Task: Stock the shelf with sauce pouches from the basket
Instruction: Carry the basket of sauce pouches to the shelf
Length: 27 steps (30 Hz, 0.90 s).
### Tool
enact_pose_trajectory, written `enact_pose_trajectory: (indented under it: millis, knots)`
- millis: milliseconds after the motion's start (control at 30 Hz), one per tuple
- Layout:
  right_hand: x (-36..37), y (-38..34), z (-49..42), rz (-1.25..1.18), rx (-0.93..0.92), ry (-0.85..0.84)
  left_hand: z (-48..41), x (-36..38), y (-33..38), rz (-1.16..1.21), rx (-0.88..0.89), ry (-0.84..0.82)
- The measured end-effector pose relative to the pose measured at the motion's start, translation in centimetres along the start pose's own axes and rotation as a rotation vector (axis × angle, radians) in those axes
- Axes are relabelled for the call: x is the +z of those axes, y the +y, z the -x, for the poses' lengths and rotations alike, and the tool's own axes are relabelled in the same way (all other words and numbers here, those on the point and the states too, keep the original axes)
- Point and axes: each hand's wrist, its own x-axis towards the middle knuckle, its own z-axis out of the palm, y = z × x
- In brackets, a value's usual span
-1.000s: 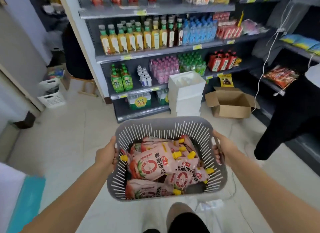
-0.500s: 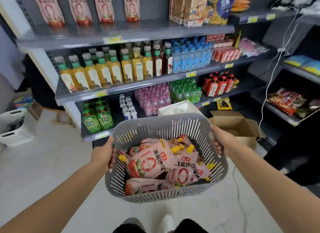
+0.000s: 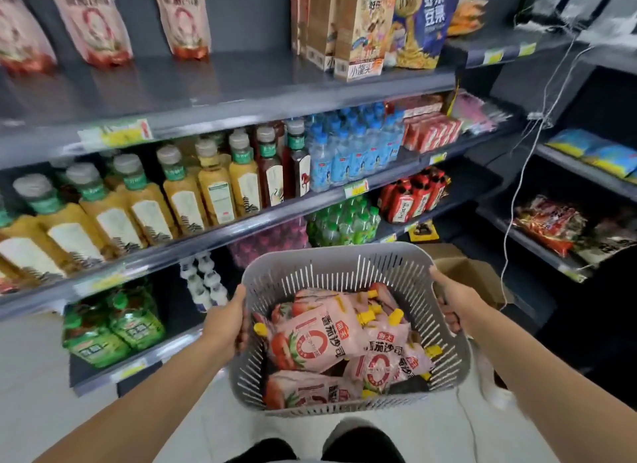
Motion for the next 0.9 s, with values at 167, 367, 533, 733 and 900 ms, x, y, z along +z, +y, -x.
enact_pose_trajectory:
  millis: [167,367,533,733,900]
  knots:
    - [-0.7,-3.9,-5.5,-0.002,0.032,-0.073,-4.8,4.0,4.0,-0.020,-0.034,0.013]
    - [-0.4,-9.5,-15.4,0.056,0.009,-0.168,-9.0,8.6,6.5,0.049,-0.062,0.116]
    - [0.5,-14.6,-20.5,0.082,0.007,-0.214,-11.5,11.7,7.5,0.110,-0.176,0.247]
    - [2.8,-17.1,-26.3,0.138,0.021,-0.250,-12.8,15.1,8.2,0.154,-0.222,0.341]
    - [4.7,-16.5,-31.6,0.274,-0.034,-0.179,-13.4,15.8,7.5,0.153,-0.229,0.369]
